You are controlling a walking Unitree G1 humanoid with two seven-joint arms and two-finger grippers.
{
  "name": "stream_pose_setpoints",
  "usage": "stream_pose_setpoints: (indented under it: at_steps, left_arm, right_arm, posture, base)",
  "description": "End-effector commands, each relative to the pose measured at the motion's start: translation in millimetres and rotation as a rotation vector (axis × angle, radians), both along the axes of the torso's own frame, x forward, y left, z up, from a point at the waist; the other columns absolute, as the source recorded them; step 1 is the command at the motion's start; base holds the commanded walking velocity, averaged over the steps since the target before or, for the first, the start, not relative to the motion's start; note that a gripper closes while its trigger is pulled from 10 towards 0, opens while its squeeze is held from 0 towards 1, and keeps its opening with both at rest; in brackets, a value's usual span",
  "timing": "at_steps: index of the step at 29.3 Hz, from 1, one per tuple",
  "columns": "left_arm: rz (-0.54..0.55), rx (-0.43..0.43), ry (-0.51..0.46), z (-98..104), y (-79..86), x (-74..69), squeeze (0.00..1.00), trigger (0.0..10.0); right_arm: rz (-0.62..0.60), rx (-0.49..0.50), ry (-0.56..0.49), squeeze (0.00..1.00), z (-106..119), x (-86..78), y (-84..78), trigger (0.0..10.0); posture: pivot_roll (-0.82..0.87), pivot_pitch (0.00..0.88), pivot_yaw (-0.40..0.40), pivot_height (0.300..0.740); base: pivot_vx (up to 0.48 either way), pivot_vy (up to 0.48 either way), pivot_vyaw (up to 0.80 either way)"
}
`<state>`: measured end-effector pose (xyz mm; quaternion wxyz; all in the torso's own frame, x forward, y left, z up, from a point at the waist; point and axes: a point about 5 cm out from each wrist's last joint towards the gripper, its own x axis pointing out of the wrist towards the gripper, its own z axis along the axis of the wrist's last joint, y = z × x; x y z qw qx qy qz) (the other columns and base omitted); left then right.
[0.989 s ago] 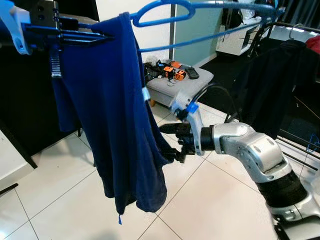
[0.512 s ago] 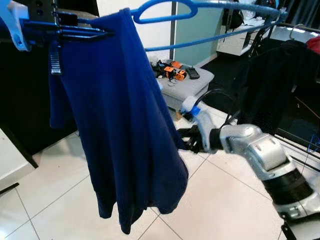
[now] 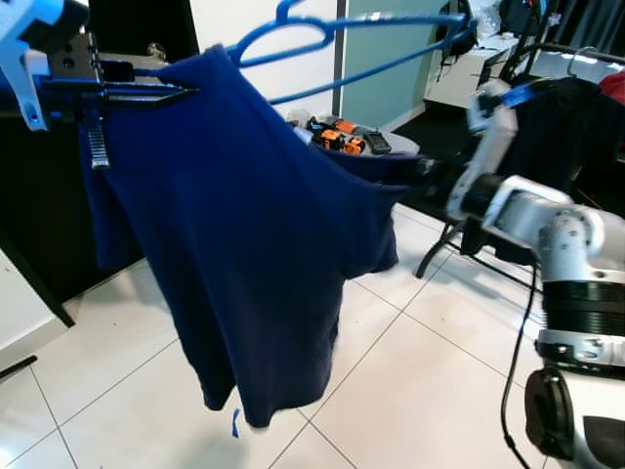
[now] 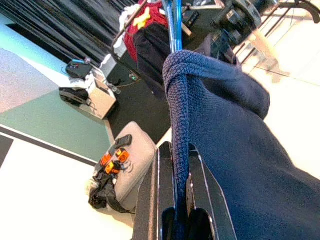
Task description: Hang hanger
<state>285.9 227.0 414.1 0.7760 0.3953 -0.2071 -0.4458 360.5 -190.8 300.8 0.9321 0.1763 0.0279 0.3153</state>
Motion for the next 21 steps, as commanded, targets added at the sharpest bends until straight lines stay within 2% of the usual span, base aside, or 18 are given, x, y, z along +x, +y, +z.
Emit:
stream_pose_setpoints:
  at_steps: [1,2,5,6,7,8,10,11,13,15,17,18,21]
  left_arm:
    - [0.041,-0.002,-0.030,6,9.0,-5.0,0.00,0.0]
    - [0.046,-0.006,-0.020,0,9.8,-4.5,0.00,0.0]
    - [0.046,-0.006,-0.020,0,9.8,-4.5,0.00,0.0]
    - [0.039,-0.019,-0.013,-6,8.7,-4.9,0.00,0.0]
    - [0.039,-0.019,-0.013,-6,8.7,-4.9,0.00,0.0]
    - [0.001,-0.021,0.007,-14,2.4,-8.6,0.00,0.0]
    - [0.001,-0.021,0.007,-14,2.4,-8.6,0.00,0.0]
    - [-0.041,-0.017,0.031,-22,-5.1,-12.5,0.00,0.0]
    - [-0.041,-0.017,0.031,-22,-5.1,-12.5,0.00,0.0]
    - [-0.114,0.062,0.099,-42,-21.6,-18.0,0.00,0.0]
    - [-0.114,0.062,0.099,-42,-21.6,-18.0,0.00,0.0]
    - [-0.123,0.097,0.118,-50,-24.8,-18.0,0.00,0.0]
    - [-0.117,0.121,0.127,-55,-25.3,-16.6,0.00,0.0]
  right_arm:
    - [-0.005,0.021,-0.018,0.00,6,0.3,-1.8,0.0]
    - [-0.016,0.085,-0.028,0.00,15,1.3,-8.9,0.0]
    - [-0.016,0.085,-0.028,0.00,15,1.3,-8.9,0.0]
    - [-0.035,0.150,-0.035,0.00,22,2.5,-15.7,0.0]
    - [-0.035,0.150,-0.035,0.00,22,2.5,-15.7,0.0]
    - [-0.066,0.218,-0.033,0.00,29,4.4,-21.5,0.0]
    - [-0.066,0.218,-0.033,0.00,29,4.4,-21.5,0.0]
    - [-0.088,0.261,-0.030,0.00,33,5.9,-24.9,0.0]
    - [-0.088,0.261,-0.030,0.00,33,5.9,-24.9,0.0]
    - [-0.086,0.307,-0.031,0.00,41,9.5,-19.8,0.0]
    - [-0.086,0.307,-0.031,0.00,41,9.5,-19.8,0.0]
    - [-0.077,0.316,-0.032,0.00,44,11.0,-15.9,0.0]
    - [-0.066,0.320,-0.032,0.00,46,12.1,-11.8,0.0]
  posture:
    - [-0.02,0.020,0.023,0.740]
    - [-0.02,0.024,0.023,0.740]
    - [-0.02,0.024,0.023,0.740]
    - [-0.02,0.025,0.023,0.740]
    - [-0.02,0.025,0.023,0.740]
    - [-0.02,0.029,0.020,0.740]
    - [-0.02,0.029,0.020,0.740]
    - [-0.02,0.030,0.016,0.740]
    - [-0.02,0.030,0.016,0.740]
    - [-0.02,0.031,0.009,0.740]
    - [-0.02,0.031,0.009,0.740]
    - [-0.02,0.031,0.008,0.740]
    - [-0.02,0.031,0.008,0.740]
  base:
    - [0.000,0.000,0.00]
    - [0.000,0.000,0.00]
    - [0.000,0.000,0.00]
    - [0.000,0.000,0.00]
    - [0.000,0.000,0.00]
    - [0.000,0.000,0.00]
    - [0.000,0.000,0.00]
    - [0.000,0.000,0.00]
    - [0.000,0.000,0.00]
    - [0.000,0.000,0.00]
    - [0.000,0.000,0.00]
    - [0.000,0.000,0.00]
    - [0.000,0.000,0.00]
